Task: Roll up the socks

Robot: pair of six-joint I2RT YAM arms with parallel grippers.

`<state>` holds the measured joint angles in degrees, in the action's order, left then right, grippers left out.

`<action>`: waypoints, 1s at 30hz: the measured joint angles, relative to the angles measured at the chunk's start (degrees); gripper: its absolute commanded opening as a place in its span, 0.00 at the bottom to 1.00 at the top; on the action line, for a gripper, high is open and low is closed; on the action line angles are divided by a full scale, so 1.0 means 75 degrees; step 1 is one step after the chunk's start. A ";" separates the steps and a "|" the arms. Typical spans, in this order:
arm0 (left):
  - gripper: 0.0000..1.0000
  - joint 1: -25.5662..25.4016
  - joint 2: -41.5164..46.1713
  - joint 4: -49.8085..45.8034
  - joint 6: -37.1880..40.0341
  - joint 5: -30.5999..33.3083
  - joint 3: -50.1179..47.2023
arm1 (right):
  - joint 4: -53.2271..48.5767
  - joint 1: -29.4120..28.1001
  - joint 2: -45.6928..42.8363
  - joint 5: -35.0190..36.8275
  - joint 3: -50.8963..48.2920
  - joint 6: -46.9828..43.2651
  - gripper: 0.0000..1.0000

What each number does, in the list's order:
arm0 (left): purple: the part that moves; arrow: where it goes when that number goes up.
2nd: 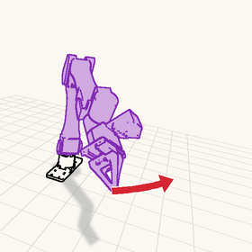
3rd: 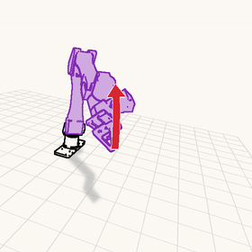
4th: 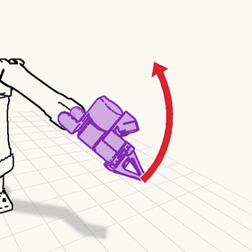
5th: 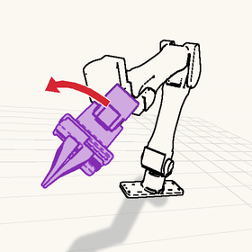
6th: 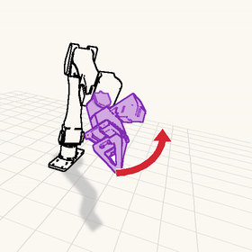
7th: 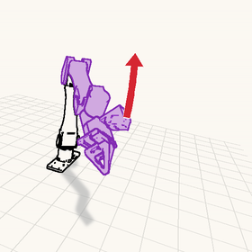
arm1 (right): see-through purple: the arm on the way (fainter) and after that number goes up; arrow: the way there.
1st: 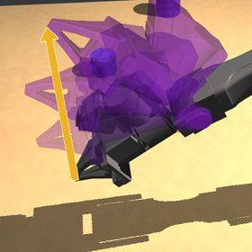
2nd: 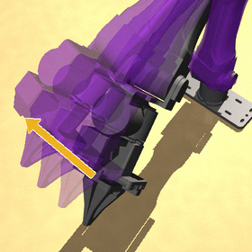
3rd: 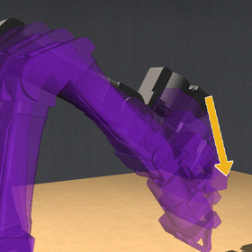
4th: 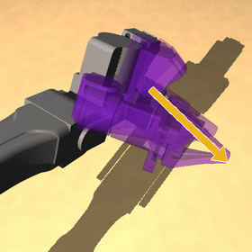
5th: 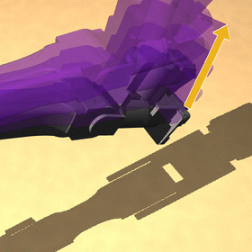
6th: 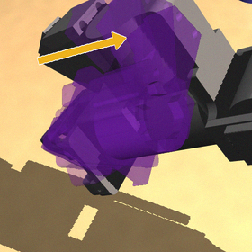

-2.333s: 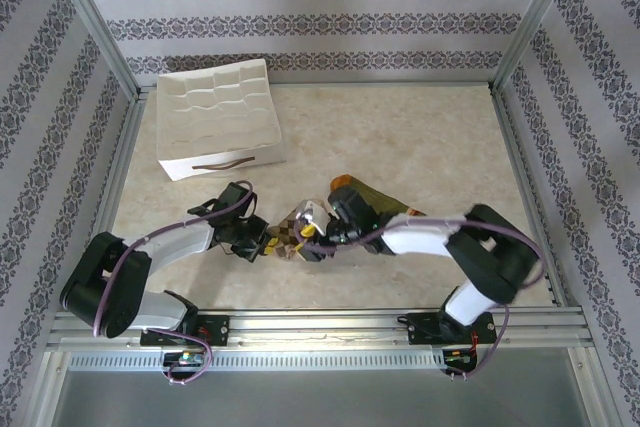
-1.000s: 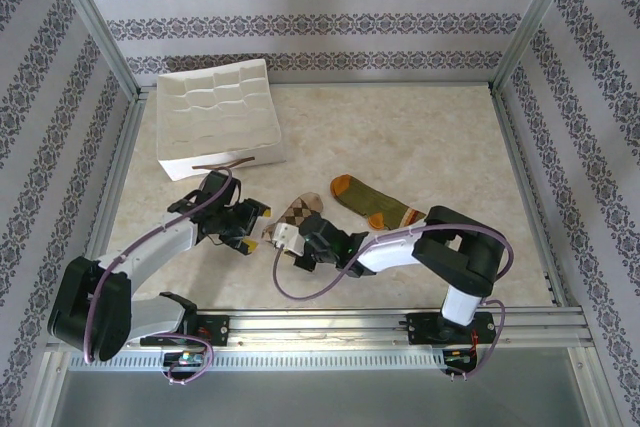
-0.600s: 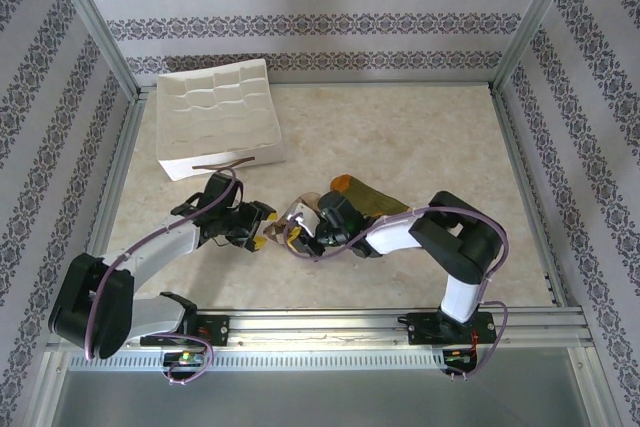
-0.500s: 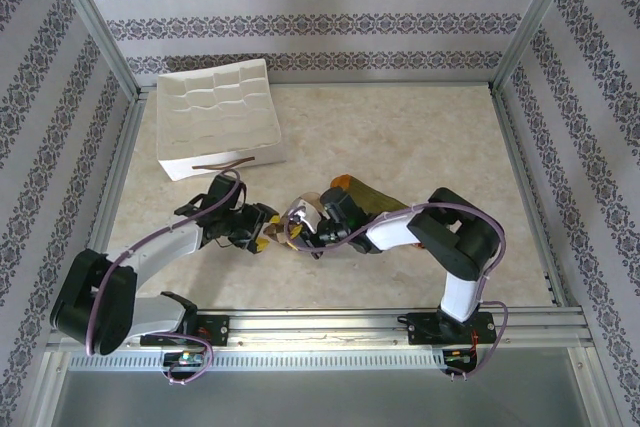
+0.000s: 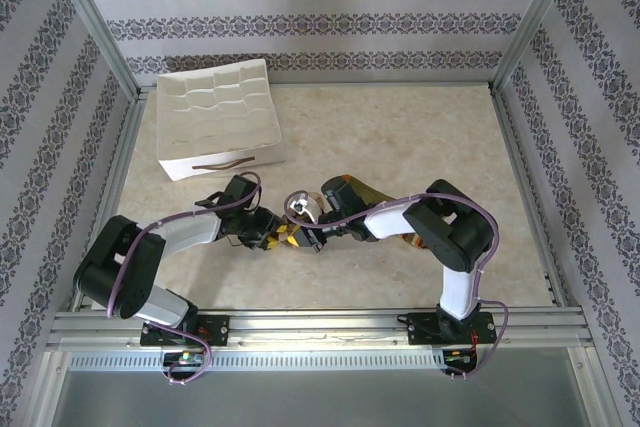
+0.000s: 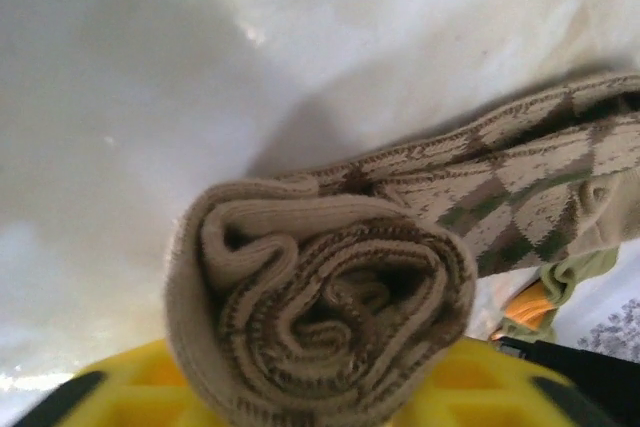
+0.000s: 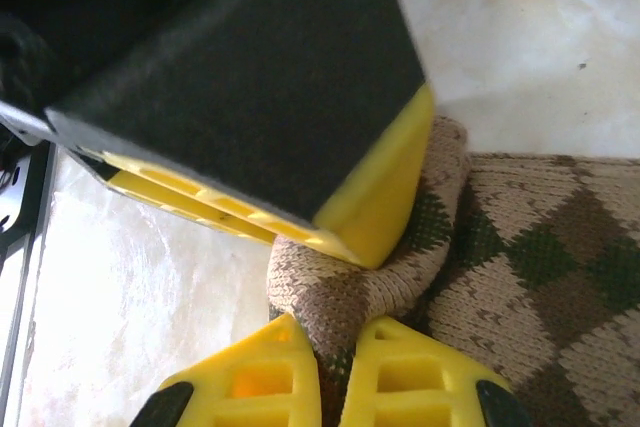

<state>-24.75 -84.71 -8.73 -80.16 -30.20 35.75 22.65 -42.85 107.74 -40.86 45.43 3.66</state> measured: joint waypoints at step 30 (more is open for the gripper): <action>0.00 -0.0102 0.0892 -0.2410 -0.0796 0.0635 0.0219 | -0.0128 -0.4022 -0.0784 0.7968 -0.0055 -0.3949 0.46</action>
<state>-25.52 -78.02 -26.81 -86.13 -25.43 37.39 21.69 -73.01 101.86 18.90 45.01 -25.96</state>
